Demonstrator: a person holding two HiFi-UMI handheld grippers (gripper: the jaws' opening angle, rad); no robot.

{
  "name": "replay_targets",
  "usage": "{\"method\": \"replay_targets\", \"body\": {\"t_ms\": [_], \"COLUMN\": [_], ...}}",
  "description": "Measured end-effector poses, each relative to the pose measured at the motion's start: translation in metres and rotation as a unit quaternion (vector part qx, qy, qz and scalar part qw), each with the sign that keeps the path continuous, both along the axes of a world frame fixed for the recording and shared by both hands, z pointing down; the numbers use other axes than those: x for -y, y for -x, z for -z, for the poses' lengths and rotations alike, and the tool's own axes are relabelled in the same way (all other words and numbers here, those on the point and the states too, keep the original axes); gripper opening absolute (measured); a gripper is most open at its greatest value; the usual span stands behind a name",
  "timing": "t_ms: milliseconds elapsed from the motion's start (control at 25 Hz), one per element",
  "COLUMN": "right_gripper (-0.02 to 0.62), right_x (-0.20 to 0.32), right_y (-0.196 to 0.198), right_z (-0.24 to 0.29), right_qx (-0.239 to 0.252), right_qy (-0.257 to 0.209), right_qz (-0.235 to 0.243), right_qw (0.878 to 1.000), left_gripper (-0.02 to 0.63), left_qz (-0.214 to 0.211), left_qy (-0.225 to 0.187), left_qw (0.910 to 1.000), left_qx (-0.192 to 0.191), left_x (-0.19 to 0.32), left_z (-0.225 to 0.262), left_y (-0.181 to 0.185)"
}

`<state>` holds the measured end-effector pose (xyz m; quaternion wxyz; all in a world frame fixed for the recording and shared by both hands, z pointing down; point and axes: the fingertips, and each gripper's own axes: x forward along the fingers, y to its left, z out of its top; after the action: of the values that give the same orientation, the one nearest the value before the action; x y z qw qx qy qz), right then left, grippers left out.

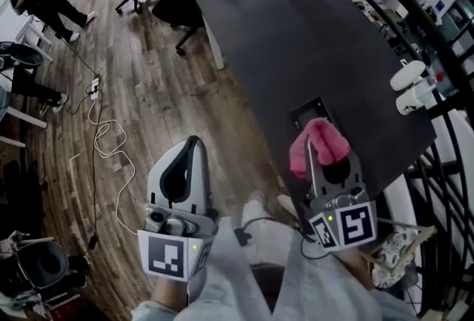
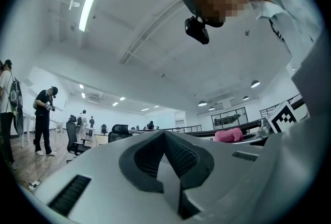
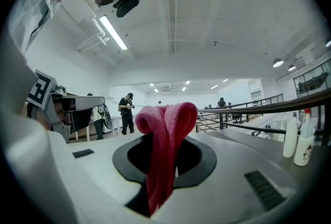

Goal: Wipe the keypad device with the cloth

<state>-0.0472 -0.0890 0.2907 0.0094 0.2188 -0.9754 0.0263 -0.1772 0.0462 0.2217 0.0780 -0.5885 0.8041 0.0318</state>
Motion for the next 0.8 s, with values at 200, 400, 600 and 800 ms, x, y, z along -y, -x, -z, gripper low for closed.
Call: {"method": "replay_targets", "body": {"t_ms": [200,400,600,800], "right_gripper": [0.072,0.072,0.072,0.072], "right_x": [0.030,0.047,0.055,0.071], "right_y": [-0.015,-0.031,-0.041,-0.027], "right_z": [-0.009,-0.019,-0.035,-0.056], "right_qx": [-0.005,-0.008,-0.018,-0.034], "right_qy": [0.012,0.031,0.060,0.090], "right_qz": [-0.043,-0.084,-0.127,-0.147], "right_qw": [0.999,0.996,0.990,0.984], "left_gripper": [0.003,0.003,0.003,0.003], "left_qz": [-0.042,-0.084,-0.133,-0.170], "left_qy": [0.011,0.017,0.029,0.028], "left_qw": [0.9990,0.9963,0.9907,0.9850], "left_qx": [-0.005,-0.006,-0.004,-0.009], "left_x": [0.041,0.079,0.109,0.143], "left_z": [-0.007,-0.011,-0.012,-0.013], "left_y": [-0.003,-0.010,-0.015,-0.008]}}
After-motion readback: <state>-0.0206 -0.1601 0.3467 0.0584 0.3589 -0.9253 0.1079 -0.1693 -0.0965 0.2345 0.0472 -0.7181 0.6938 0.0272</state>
